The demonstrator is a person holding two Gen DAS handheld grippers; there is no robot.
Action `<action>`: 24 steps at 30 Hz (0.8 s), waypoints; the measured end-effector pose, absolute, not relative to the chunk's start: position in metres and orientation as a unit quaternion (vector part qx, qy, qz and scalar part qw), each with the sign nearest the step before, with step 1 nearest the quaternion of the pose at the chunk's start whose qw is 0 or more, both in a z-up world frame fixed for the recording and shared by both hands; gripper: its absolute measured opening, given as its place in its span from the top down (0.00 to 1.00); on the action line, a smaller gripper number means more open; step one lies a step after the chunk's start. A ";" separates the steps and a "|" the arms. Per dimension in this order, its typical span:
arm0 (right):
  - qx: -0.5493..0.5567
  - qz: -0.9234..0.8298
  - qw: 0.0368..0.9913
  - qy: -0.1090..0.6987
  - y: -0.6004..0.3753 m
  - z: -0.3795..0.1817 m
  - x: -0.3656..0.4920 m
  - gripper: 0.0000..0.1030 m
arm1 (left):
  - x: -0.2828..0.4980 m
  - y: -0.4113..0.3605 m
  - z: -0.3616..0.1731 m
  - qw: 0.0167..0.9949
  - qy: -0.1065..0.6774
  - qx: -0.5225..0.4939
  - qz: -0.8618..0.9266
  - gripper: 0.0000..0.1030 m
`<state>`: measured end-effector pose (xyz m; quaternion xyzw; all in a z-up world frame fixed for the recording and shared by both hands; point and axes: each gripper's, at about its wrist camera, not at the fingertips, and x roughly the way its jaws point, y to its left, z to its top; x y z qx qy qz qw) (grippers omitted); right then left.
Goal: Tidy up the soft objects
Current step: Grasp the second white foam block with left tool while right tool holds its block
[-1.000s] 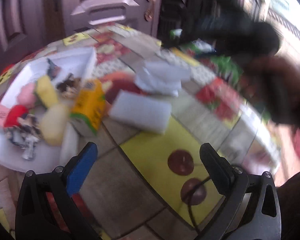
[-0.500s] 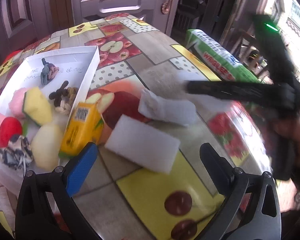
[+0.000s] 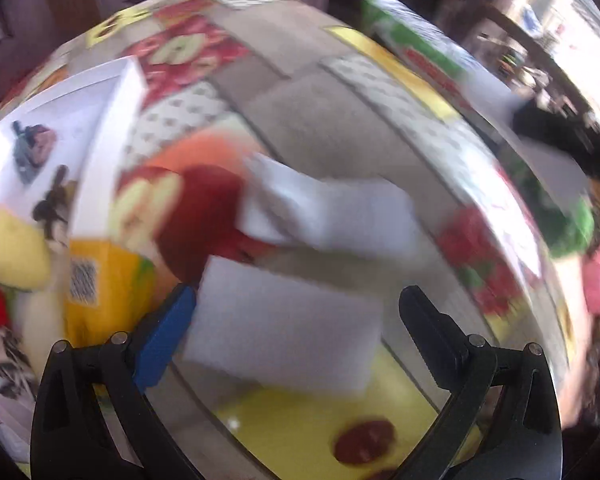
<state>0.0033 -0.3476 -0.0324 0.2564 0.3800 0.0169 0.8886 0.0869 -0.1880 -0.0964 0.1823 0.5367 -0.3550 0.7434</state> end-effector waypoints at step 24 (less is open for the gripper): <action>0.270 0.022 0.898 0.347 -0.356 -0.011 -0.039 0.47 | 0.023 -0.217 -0.097 0.700 0.426 0.359 -0.447 0.08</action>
